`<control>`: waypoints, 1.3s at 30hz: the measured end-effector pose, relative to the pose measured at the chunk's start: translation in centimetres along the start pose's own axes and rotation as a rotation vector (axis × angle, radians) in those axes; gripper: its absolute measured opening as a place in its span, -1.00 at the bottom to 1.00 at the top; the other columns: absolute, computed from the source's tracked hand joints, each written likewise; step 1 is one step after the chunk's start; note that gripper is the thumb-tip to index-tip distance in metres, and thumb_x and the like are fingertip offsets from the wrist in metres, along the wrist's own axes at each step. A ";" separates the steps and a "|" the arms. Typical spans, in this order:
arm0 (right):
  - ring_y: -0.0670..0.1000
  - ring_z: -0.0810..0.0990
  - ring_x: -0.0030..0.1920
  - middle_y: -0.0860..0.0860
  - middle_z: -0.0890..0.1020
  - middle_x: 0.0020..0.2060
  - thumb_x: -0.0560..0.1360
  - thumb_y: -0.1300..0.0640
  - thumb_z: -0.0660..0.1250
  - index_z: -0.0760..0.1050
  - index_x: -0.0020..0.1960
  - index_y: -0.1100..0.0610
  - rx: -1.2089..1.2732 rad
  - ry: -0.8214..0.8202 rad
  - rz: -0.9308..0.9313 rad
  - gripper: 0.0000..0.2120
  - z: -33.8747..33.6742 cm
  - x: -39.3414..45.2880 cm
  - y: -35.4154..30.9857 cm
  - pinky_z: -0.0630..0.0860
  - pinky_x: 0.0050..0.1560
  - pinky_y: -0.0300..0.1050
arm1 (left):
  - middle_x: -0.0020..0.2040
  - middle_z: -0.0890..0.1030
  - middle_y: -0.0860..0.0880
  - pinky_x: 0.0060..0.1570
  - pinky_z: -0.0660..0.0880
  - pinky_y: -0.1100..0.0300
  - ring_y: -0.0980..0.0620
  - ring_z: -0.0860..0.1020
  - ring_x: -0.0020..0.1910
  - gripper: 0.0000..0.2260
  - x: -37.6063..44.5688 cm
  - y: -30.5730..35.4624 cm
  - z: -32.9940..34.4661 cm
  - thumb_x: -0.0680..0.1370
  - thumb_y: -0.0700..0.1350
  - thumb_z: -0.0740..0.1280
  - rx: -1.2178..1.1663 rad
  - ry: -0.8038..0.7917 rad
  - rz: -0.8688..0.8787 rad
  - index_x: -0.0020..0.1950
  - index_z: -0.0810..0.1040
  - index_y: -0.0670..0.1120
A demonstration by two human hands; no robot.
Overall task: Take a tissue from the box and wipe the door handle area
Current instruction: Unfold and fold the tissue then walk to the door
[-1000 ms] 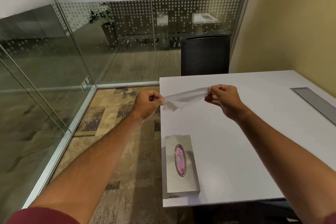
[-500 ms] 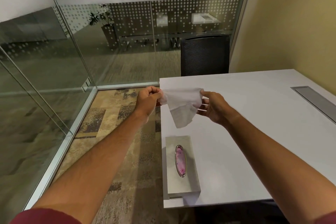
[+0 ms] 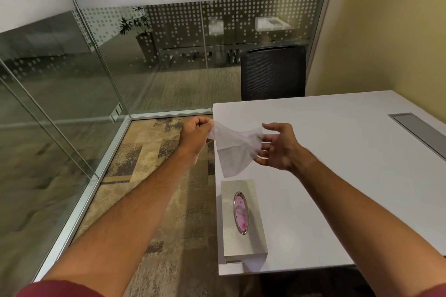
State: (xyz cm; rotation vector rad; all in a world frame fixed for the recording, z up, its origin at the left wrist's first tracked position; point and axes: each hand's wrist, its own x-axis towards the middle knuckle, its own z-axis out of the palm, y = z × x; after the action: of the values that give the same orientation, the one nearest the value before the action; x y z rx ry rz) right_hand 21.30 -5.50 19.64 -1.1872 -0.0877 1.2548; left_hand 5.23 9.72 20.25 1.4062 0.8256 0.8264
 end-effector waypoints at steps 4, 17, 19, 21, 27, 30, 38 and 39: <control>0.09 0.70 -0.21 0.15 0.70 -0.14 0.47 0.26 0.39 0.55 0.11 0.26 -0.114 -0.012 -0.119 -0.77 0.1 -0.1 -0.3 0.64 -0.19 -0.07 | -0.12 0.59 -0.02 -0.04 0.64 0.03 0.01 0.57 -0.08 -0.89 0.1 0.0 -0.4 0.57 -0.22 0.35 0.127 0.037 0.091 -0.12 0.59 -0.05; 0.07 0.64 -0.06 0.10 0.64 -0.04 0.62 0.21 0.24 0.57 0.05 0.27 -0.379 0.137 -0.449 -0.84 -0.6 0.4 -0.6 0.64 -0.19 -0.13 | -0.14 0.49 0.04 -0.45 0.54 0.33 0.09 0.53 -0.21 -0.93 -0.9 -0.1 -2.5 0.56 -0.29 0.37 0.558 0.004 0.467 -0.04 0.64 -0.17; 0.06 0.63 -0.07 0.12 0.63 -0.04 0.62 0.21 0.24 0.57 0.02 0.29 -0.380 0.119 -0.423 -0.83 -0.8 0.5 -0.5 0.61 -0.21 -0.15 | -0.11 0.50 0.02 -0.48 0.54 0.32 0.10 0.54 -0.23 -0.93 -0.9 0.0 -2.7 0.56 -0.29 0.36 0.573 0.014 0.482 -0.03 0.65 -0.19; 0.08 0.62 -0.04 0.13 0.63 -0.03 0.62 0.21 0.25 0.57 0.02 0.30 -0.372 0.099 -0.393 -0.82 -0.9 0.5 -0.5 0.61 -0.20 -0.15 | -0.09 0.53 -0.05 -0.48 0.56 0.29 0.06 0.56 -0.23 -0.94 -0.9 0.0 -2.9 0.56 -0.28 0.37 0.563 0.014 0.486 -0.02 0.64 -0.19; 0.09 0.62 -0.10 0.11 0.64 -0.06 0.58 0.15 0.27 0.58 0.05 0.23 -0.369 0.068 -0.339 -0.82 -0.3 0.0 -0.5 0.60 -0.15 -0.11 | -0.14 0.58 -0.01 -0.07 0.65 -0.05 -0.02 0.56 -0.10 -0.93 -1.0 -0.3 -2.5 0.57 -0.21 0.38 0.420 0.040 0.286 0.02 0.63 -0.17; 0.14 0.64 -0.12 0.16 0.65 -0.06 0.59 0.13 0.28 0.58 0.04 0.26 -0.366 0.115 -0.384 -0.80 0.4 -0.1 -0.3 0.61 -0.21 -0.09 | -0.12 0.61 -0.06 0.07 0.62 -0.09 0.01 0.54 -0.10 -0.90 -0.8 -0.7 -2.2 0.57 -0.19 0.37 0.342 0.079 0.145 0.02 0.66 -0.18; 0.06 0.68 -0.06 0.08 0.69 -0.02 0.57 0.15 0.33 0.61 0.16 0.21 -0.697 0.204 -0.836 -0.78 2.1 0.8 1.9 0.68 -0.11 0.04 | -0.28 0.60 0.06 -0.21 0.54 0.21 0.12 0.53 -0.27 -0.87 -1.4 -0.3 0.3 0.54 -0.14 0.42 0.287 0.141 0.124 -0.21 0.61 0.00; 0.04 0.68 -0.06 0.06 0.69 -0.01 0.57 0.14 0.33 0.61 0.17 0.20 -0.769 0.208 -0.881 -0.77 2.4 0.9 2.2 0.67 -0.07 0.02 | -0.29 0.60 0.06 -0.23 0.53 0.21 0.12 0.53 -0.29 -0.88 -1.5 -0.2 0.7 0.53 -0.14 0.43 0.291 0.136 0.132 -0.21 0.62 -0.01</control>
State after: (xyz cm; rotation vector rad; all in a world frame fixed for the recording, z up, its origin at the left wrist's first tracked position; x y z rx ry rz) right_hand 18.70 -3.58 18.68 -1.6496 -0.9001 0.2879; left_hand 5.08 8.10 20.06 1.6887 0.9954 0.9390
